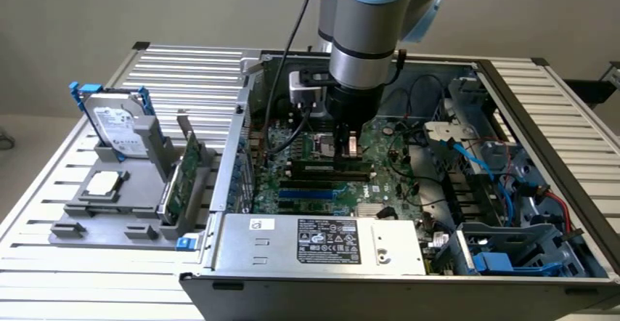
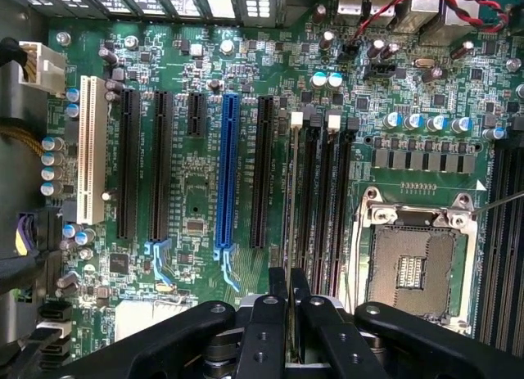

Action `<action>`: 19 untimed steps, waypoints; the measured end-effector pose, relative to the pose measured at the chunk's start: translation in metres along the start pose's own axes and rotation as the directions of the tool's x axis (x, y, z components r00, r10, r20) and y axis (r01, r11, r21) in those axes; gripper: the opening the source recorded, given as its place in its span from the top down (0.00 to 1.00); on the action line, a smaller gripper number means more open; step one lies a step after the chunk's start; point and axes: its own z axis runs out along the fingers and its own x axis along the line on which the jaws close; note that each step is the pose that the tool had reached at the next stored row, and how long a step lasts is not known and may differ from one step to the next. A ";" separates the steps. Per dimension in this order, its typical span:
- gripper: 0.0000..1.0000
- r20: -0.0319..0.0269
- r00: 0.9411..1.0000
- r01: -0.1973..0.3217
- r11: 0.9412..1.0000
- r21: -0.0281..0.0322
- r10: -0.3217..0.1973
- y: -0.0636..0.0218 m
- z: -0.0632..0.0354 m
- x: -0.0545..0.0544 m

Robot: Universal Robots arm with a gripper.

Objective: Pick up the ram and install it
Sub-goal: 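Insert the ram into the slot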

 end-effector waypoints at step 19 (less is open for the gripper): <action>0.87 0.000 1.000 -0.014 1.000 -0.004 0.014 -0.0001 0.0047 0.000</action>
